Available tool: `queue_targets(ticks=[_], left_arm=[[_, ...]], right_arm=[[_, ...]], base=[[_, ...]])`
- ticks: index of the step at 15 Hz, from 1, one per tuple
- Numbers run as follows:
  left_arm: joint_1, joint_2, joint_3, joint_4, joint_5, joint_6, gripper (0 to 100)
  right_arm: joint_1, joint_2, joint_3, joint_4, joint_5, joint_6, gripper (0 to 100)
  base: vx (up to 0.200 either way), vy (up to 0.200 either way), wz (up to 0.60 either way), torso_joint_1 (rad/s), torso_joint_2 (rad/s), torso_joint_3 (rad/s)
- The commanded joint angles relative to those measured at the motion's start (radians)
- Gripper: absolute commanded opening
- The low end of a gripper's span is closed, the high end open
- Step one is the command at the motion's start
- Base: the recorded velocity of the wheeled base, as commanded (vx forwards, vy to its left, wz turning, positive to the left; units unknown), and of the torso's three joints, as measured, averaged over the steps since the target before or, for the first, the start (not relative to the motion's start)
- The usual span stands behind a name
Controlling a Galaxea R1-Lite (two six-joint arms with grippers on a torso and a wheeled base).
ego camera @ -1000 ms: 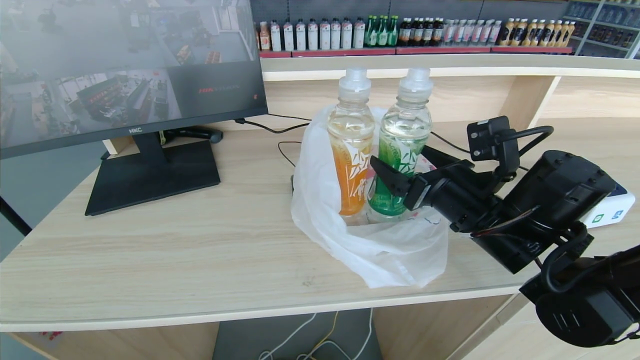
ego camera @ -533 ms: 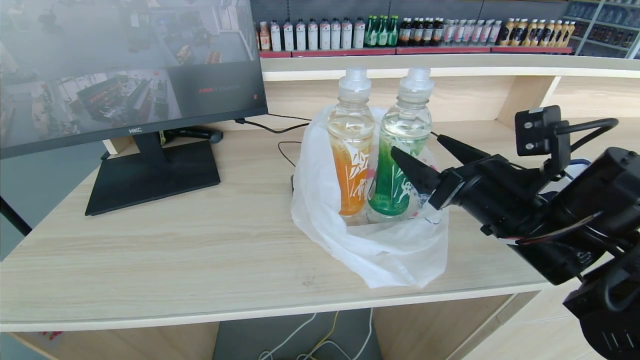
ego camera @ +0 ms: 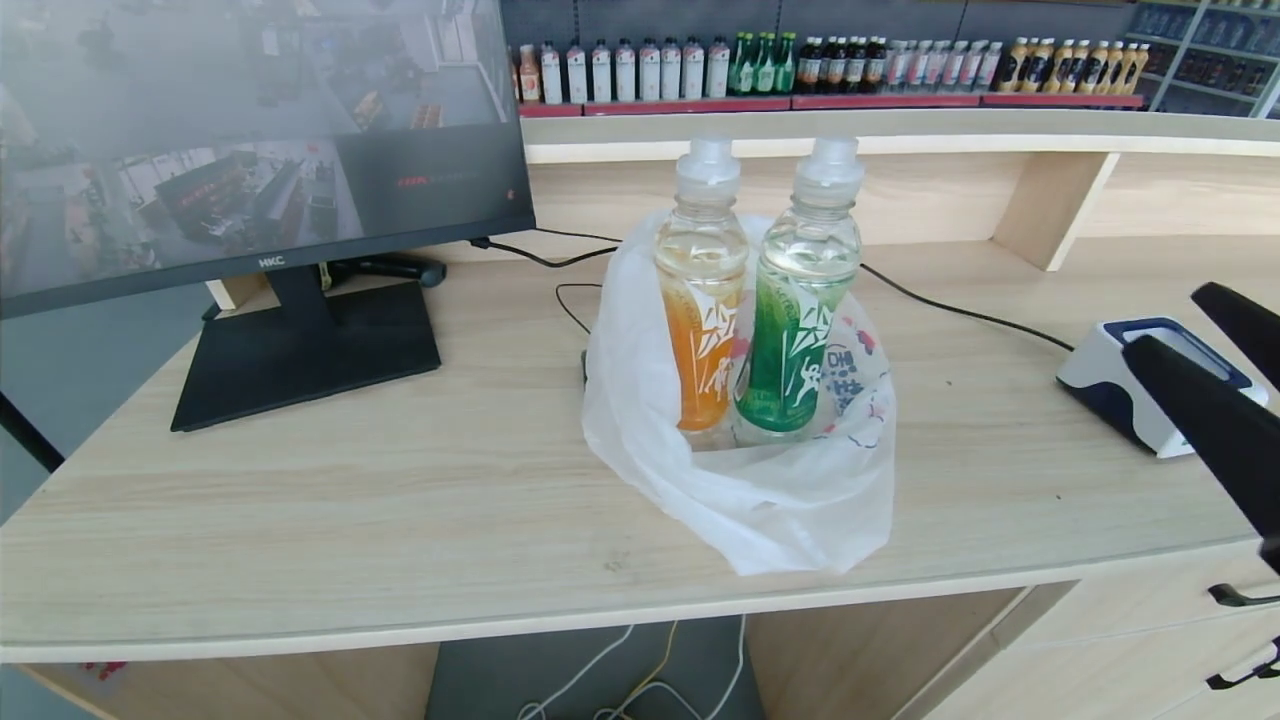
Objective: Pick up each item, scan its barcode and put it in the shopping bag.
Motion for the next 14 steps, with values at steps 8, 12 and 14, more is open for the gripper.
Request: queue_targets(ticks=[8,12,14], left_arm=[[0.000,0.000,0.000,0.000,0.000,-0.001,100],[0.000,0.000,0.000,0.000,-0.001,-0.001,100],[0.000,0.000,0.000,0.000,0.000,-0.001,100]], right_arm=[[0.004,-1.108,0.182,1.337,0.096,-0.087,100],[-0.085,-1.096,0.190,1.369,0.066,-0.081,100],[-0.282,-1.029,0.192,1.369,0.062,-0.078,100]], base=[[0.000,0.000,0.00,0.000,0.00,0.000],[0.000,0.000,0.00,0.000,0.00,0.000],[0.000,0.000,0.00,0.000,0.00,0.000]])
